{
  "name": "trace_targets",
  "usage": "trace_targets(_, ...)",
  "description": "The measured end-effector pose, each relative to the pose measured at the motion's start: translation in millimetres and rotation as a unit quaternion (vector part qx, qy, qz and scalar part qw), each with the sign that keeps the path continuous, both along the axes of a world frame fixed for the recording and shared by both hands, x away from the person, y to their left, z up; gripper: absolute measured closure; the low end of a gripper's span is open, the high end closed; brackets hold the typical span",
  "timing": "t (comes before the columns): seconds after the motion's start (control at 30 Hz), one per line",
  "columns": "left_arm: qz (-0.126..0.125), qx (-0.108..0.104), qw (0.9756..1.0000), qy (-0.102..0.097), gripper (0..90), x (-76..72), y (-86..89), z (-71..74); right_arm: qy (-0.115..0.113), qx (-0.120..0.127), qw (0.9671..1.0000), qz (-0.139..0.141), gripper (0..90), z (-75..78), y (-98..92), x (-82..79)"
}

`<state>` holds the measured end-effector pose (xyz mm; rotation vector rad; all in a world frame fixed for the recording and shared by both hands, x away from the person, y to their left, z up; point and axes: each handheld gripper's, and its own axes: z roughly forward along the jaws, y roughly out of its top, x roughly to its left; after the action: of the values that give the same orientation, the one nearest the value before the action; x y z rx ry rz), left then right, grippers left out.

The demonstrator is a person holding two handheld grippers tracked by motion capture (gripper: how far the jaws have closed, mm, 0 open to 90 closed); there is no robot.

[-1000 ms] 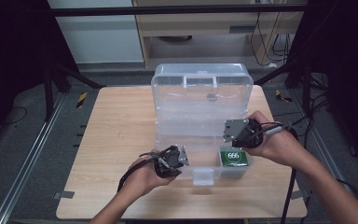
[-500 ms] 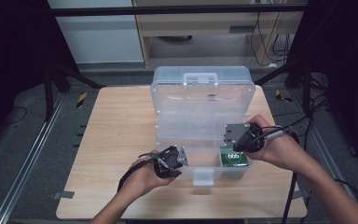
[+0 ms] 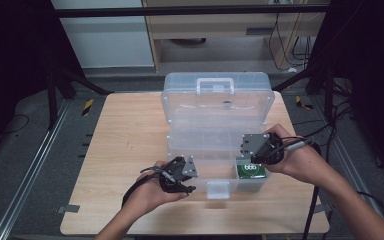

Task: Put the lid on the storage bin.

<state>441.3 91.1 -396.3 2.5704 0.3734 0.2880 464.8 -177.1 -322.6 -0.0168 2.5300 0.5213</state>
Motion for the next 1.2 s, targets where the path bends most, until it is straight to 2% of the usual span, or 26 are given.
trace_targets(0.03,0.0,0.0,1.0,0.0,50.9,0.0,0.0,0.0,0.0,0.001,1.0,0.0,81.0,-0.1,0.0,0.0)
trace_targets(0.07,-0.01,-0.018,0.9997,-0.008,50.2,-1.8,7.1,14.0,-0.001,0.001,1.0,-0.001,80.9,-0.3,0.0,-0.2)
trace_targets(0.27,0.012,-0.061,0.9981,0.001,52.6,-0.4,26.4,41.8,-0.002,0.002,1.0,-0.002,80.7,-0.7,0.3,-0.9)
trace_targets(0.4,0.03,-0.063,0.9974,-0.016,60.9,5.2,39.6,58.6,-0.001,0.003,1.0,-0.002,80.4,-1.4,-0.7,-1.8)
trace_targets(0.5,0.049,-0.07,0.9959,-0.028,67.8,13.5,49.4,66.6,-0.002,0.004,1.0,-0.001,80.0,-1.8,-0.9,-2.3)
trace_targets(0.53,0.057,-0.073,0.9952,-0.032,70.3,16.7,53.0,68.9,-0.002,0.005,1.0,-0.001,79.9,-2.1,-0.9,-2.6)
trace_targets(0.6,0.077,-0.092,0.9921,-0.035,76.6,22.1,61.8,71.5,-0.002,0.008,1.0,-0.002,79.8,-2.7,-1.3,-3.3)
trace_targets(0.7,0.09,-0.102,0.9899,-0.039,84.4,27.0,70.5,75.2,-0.002,0.01,0.9999,-0.001,79.4,-3.9,-2.5,-4.5)
trace_targets(0.8,0.103,-0.114,0.9875,-0.037,88.1,35.0,76.7,82.8,0.0,0.008,1.0,0.001,79.4,-4.0,-2.2,-4.3)
trace_targets(0.87,0.111,-0.119,0.9861,-0.036,88.7,41.8,78.9,88.9,0.0,0.007,1.0,0.001,79.4,-4.1,-1.6,-4.7)
trace_targets(1.03,0.134,-0.147,0.9796,-0.028,89.6,62.2,80.6,100.4,0.0,0.014,0.9999,0.0,79.2,-5.8,-2.5,-6.1)
trace_targets(1.2,0.15,-0.151,0.9771,-0.014,89.6,79.3,75.8,103.1,-0.003,0.009,1.0,0.0,79.2,-6.8,-2.9,-7.4)
